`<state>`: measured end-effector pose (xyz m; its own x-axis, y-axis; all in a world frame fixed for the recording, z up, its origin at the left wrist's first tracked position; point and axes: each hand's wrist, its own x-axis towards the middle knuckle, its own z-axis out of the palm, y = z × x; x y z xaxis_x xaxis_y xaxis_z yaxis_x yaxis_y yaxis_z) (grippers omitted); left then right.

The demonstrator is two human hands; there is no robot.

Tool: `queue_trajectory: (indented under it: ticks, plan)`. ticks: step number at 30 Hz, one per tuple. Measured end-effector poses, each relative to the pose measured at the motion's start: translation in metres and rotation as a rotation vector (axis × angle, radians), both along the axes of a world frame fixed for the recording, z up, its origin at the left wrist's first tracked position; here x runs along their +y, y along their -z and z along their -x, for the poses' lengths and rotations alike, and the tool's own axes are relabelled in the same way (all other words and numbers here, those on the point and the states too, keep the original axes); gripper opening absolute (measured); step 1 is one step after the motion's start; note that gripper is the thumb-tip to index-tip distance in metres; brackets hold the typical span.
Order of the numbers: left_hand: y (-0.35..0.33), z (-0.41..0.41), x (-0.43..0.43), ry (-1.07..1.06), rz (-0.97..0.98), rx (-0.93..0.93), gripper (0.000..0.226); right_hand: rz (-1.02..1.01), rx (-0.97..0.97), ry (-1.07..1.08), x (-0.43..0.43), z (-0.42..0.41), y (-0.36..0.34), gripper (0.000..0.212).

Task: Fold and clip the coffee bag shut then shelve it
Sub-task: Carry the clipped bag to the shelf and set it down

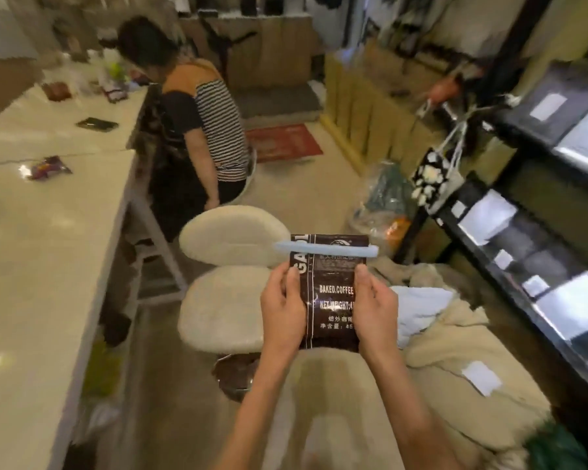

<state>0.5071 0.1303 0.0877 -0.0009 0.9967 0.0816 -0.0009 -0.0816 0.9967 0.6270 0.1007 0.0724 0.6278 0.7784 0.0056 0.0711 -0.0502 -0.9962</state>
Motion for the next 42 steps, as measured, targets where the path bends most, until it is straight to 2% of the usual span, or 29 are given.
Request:
queue_trajectory:
  ticks: [5,9,12,15,18,20,21,22,23,25,26,28,30,32,34,37,40,42]
  plan:
    - [0.006,-0.143,-0.019,0.332,-0.023,0.044,0.023,0.035,0.045,0.334,-0.066,-0.124,0.000,0.040]
    - [0.015,-0.226,-0.041,0.577,0.065,0.063,0.029,0.069,0.095,0.493,-0.114,-0.190,-0.004,0.046]
    - [0.025,-0.269,-0.049,0.715,0.132,0.056,0.028,0.191,0.022,0.480,-0.141,-0.219,-0.006,0.046]
    - [0.027,-0.296,-0.054,0.852,0.114,-0.013,0.029,0.251,0.053,0.453,-0.162,-0.230,0.000,0.028]
    - [0.027,-0.328,-0.051,1.199,0.117,0.049,0.021,0.224,0.044,0.656,-0.176,-0.236,0.006,0.011]
    - [0.031,-0.346,-0.048,1.467,0.147,0.153,0.021,0.238,-0.007,0.822,-0.181,-0.242,0.009,0.021]
    - [0.033,-0.354,-0.047,1.551,0.146,0.172,0.032,0.253,-0.023,0.883,-0.185,-0.246,0.012,0.031]
    - [0.037,-0.364,-0.048,1.584,0.140,0.183,0.042,0.264,-0.010,0.916,-0.191,-0.250,0.013,0.039]
    - [0.038,-0.368,-0.051,1.591,0.137,0.186,0.042,0.276,0.034,0.918,-0.199,-0.251,0.016,0.046]
    - [0.045,-0.384,-0.060,1.616,0.122,0.186,0.032,0.317,0.122,0.858,-0.215,-0.265,0.019,0.054]
    - [0.048,-0.390,-0.066,1.636,0.135,0.195,0.029,0.330,0.125,0.845,-0.225,-0.272,0.019,0.049]
    - [0.052,-0.405,-0.079,1.666,0.153,0.239,0.028,0.340,0.000,0.938,-0.247,-0.290,0.015,0.035]
    - [0.054,-0.419,-0.096,1.699,0.141,0.284,0.032,0.371,-0.198,1.026,-0.268,-0.315,0.001,0.045]
    - [0.057,-0.430,-0.109,1.720,0.143,0.301,0.031,0.492,-0.383,0.932,-0.276,-0.342,-0.011,0.045]
    - [0.060,-0.442,-0.127,1.731,0.093,0.304,0.024,0.590,-0.462,0.730,-0.281,-0.374,-0.019,0.038]
    - [0.067,-0.461,-0.152,1.682,-0.012,0.340,0.015,0.587,-0.421,0.469,-0.279,-0.420,-0.021,0.023]
    - [0.068,-0.475,-0.162,1.621,-0.039,0.460,0.019,0.466,-0.315,0.367,-0.279,-0.452,-0.015,0.013]
    - [0.072,-0.483,-0.158,1.619,-0.055,0.522,0.015,0.424,-0.265,0.321,-0.277,-0.467,-0.008,0.014]
